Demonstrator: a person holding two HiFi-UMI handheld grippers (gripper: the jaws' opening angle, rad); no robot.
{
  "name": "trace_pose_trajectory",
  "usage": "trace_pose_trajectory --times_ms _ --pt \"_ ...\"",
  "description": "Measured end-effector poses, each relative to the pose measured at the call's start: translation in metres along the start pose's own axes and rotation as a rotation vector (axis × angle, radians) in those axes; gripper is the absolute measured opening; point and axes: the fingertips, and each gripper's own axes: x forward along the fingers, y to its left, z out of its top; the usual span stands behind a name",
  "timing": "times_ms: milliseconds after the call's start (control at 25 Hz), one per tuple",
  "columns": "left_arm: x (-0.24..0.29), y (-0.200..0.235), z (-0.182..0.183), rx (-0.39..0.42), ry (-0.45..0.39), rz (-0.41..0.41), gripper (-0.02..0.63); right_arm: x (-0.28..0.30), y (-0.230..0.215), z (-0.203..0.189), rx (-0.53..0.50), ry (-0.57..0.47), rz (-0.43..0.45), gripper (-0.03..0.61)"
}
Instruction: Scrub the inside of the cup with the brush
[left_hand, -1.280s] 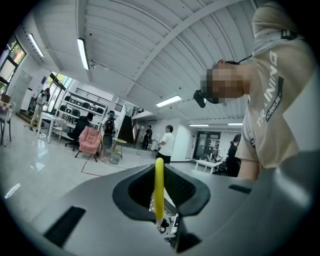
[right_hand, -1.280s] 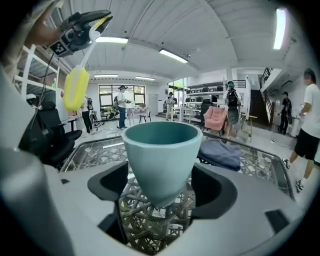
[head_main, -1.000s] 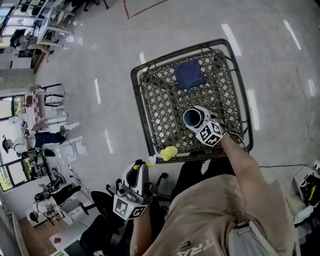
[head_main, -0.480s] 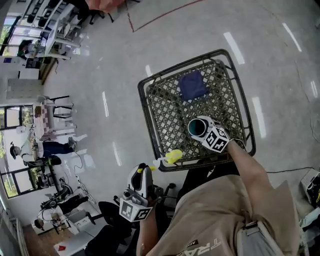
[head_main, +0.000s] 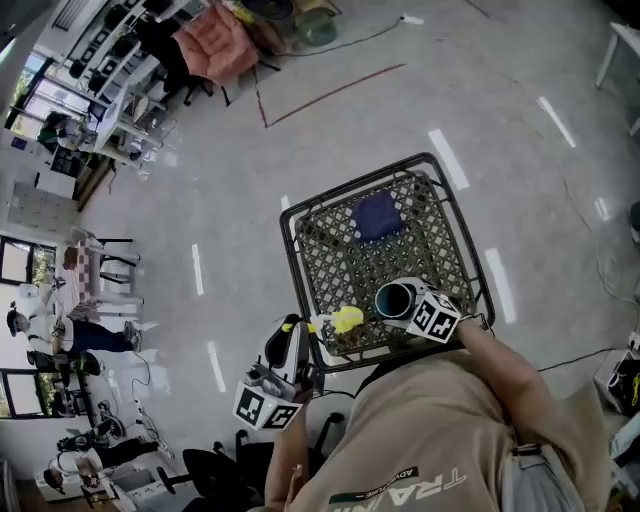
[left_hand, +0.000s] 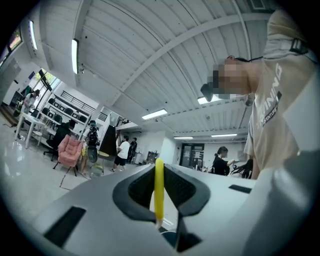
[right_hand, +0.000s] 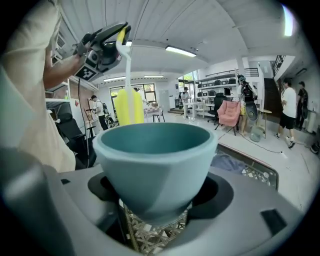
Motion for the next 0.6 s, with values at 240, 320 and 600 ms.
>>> trace_pose_trajectory --times_ms 240,320,600 --pt "0.001 -0.002 0.053 -0.003 -0.074 -0.104 0.055 -0.007 0.029 0.022 -0.055 0.051 0.042 0.388" --pt "0.001 -0.004 0.073 -0.014 -0.112 -0.138 0.054 0.001 0.036 0.035 -0.103 0.063 0.067 0.388" --pt "0.009 -0.027 0.106 -0.042 -0.17 -0.228 0.055 0.007 0.052 0.092 -0.197 -0.011 0.108 0.389"
